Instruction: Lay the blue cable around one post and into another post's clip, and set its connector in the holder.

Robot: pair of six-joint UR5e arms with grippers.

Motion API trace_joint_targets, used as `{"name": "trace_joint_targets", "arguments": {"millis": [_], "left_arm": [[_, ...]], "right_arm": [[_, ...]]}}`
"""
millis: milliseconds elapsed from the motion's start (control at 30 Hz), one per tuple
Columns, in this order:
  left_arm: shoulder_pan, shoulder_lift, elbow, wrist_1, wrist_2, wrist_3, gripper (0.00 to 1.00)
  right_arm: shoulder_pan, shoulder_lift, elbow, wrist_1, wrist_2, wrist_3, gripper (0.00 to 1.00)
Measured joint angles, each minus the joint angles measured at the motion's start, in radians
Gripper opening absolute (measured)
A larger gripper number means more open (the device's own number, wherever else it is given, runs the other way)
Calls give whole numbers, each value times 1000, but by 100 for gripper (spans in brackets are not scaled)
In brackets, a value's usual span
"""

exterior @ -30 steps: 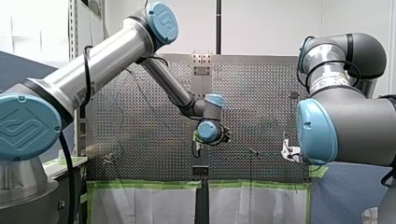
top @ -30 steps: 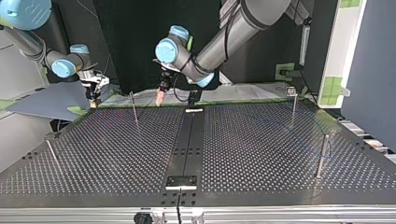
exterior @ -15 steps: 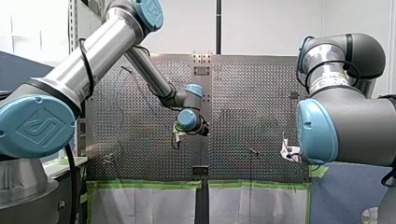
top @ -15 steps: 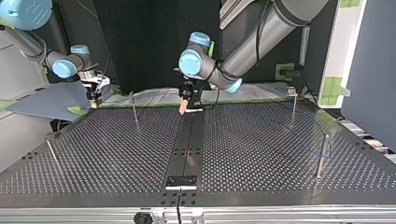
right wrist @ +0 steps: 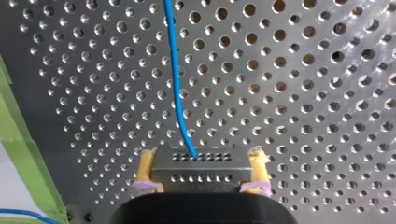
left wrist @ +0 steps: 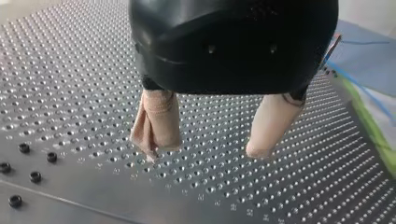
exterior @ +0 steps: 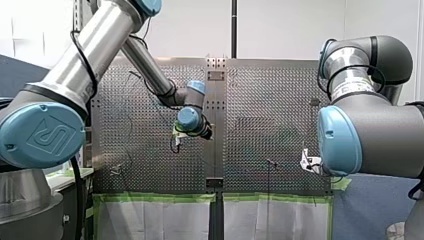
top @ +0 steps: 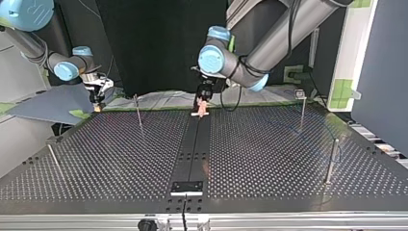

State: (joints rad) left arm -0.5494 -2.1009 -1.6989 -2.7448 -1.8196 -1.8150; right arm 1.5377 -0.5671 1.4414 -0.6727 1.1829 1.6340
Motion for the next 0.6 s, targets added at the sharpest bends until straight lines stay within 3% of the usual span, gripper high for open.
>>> {"name": "trace_joint_targets", "arguments": {"millis": [300, 467, 600], "left_arm": [[20, 91, -91, -27, -26, -33, 99], [47, 144, -144, -30, -73, -46, 99], [81, 183, -183, -46, -75, -56, 99]], "right_arm": [[0, 0, 0, 1, 0, 0, 0], [0, 0, 0, 0, 0, 0, 0], [0, 0, 0, -1, 0, 0, 0]]}}
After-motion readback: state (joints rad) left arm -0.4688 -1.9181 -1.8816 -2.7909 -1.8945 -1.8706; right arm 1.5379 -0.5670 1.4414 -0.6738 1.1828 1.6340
